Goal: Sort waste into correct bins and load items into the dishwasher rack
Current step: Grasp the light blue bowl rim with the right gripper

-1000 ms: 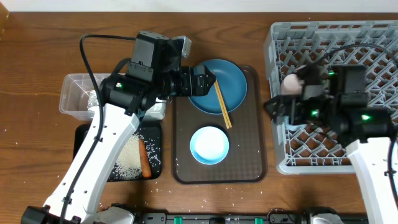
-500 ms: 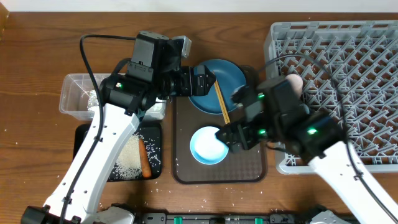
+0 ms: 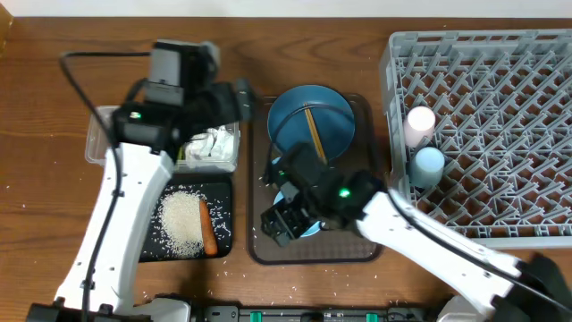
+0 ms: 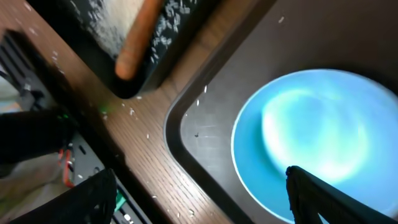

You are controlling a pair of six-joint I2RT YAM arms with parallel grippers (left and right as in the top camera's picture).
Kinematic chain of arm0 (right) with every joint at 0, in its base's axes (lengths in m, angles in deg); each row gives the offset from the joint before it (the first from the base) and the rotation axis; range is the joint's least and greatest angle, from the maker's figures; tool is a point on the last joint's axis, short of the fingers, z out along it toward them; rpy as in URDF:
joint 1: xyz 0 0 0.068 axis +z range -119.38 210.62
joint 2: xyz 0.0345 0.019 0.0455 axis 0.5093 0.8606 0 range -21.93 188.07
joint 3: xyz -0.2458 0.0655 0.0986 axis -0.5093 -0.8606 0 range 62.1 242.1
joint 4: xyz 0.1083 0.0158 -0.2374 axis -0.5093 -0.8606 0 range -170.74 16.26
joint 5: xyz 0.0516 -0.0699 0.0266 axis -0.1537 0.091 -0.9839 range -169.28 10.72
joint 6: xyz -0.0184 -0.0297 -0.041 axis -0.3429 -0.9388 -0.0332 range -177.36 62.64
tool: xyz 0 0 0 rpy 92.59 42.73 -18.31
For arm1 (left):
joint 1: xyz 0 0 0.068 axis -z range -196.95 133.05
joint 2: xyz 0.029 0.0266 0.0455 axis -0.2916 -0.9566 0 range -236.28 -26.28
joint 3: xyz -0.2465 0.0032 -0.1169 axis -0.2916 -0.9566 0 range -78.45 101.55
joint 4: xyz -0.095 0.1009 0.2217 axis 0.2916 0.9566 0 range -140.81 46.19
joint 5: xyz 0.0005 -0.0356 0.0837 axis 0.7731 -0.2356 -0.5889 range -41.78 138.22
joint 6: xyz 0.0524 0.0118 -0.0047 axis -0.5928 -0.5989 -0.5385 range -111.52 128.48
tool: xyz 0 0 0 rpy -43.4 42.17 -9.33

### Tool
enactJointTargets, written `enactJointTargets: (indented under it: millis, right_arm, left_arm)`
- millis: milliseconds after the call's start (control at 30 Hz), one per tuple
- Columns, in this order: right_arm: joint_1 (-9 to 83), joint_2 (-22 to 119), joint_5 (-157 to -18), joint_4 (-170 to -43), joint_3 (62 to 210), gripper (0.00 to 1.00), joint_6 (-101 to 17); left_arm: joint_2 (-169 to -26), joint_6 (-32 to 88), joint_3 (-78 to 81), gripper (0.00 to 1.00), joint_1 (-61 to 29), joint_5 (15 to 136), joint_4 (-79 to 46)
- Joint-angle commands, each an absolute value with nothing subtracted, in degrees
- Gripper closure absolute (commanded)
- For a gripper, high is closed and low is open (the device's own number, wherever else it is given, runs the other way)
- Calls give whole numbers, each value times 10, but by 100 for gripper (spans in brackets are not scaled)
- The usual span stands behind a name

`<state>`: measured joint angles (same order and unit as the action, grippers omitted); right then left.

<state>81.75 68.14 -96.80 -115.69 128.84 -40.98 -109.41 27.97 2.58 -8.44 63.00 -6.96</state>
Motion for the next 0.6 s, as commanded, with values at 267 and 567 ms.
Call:
enactJointTargets:
  millis: [267,567]
  right_arm:
    - [851,773,-959,-1147,1295,29,-396]
    - [876,827,-957,-1117,1295,35,-396]
  left_arm:
    - [-1086,280,28,5,-145,601,-48]
    - [-1086,280,28,5,-145,601,-48]
